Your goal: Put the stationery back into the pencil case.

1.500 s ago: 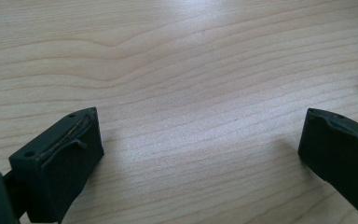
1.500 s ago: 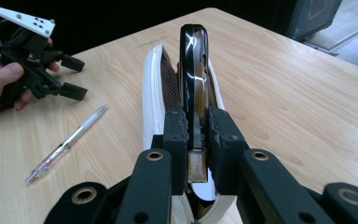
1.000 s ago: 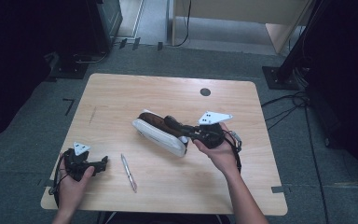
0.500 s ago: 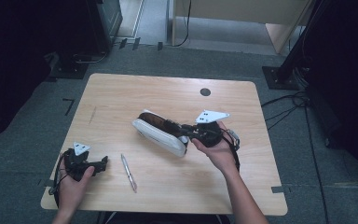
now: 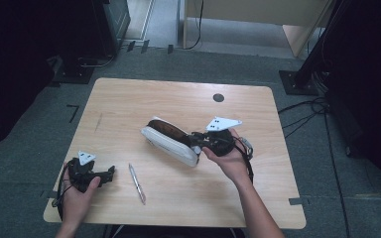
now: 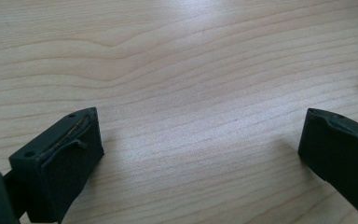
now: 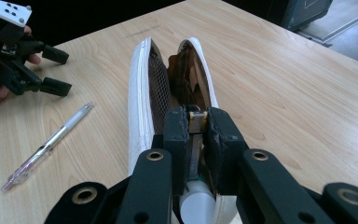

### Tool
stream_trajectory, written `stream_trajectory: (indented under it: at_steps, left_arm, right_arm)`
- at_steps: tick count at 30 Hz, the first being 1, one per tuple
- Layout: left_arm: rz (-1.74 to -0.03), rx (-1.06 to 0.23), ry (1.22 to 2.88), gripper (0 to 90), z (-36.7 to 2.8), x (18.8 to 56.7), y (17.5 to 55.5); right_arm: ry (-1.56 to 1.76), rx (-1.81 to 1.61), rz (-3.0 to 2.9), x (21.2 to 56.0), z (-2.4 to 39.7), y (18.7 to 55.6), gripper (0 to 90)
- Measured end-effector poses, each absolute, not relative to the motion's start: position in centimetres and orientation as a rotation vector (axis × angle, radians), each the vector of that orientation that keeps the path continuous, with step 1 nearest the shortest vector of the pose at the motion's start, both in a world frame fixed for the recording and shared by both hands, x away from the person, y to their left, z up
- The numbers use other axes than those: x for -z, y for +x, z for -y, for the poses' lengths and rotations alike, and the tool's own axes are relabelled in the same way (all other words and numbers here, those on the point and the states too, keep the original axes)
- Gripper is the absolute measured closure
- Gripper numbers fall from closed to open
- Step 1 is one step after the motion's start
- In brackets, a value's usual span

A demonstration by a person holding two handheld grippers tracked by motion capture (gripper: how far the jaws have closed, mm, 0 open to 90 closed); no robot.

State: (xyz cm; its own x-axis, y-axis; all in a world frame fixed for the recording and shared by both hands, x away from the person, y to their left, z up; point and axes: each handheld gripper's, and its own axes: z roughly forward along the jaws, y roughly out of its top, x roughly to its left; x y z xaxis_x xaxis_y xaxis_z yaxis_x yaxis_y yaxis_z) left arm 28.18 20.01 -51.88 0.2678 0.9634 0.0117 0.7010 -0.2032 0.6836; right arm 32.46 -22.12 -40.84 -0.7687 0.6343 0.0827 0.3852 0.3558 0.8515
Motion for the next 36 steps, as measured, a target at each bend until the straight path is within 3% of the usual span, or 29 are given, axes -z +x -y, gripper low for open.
stream_trajectory:
  at_steps: [16, 36]
  left_arm:
    - [-1.492, -0.602, 1.983, 0.0, -20.0, 51.9, 28.2]
    - [-1.491, -0.594, 1.996, 0.0, -20.1, 51.8, 27.9]
  right_arm:
    - [0.894, -1.406, -2.324, 40.6, 20.9, 33.0, 83.3]
    - [0.878, -1.523, -2.287, 40.1, 21.1, 29.0, 78.0]
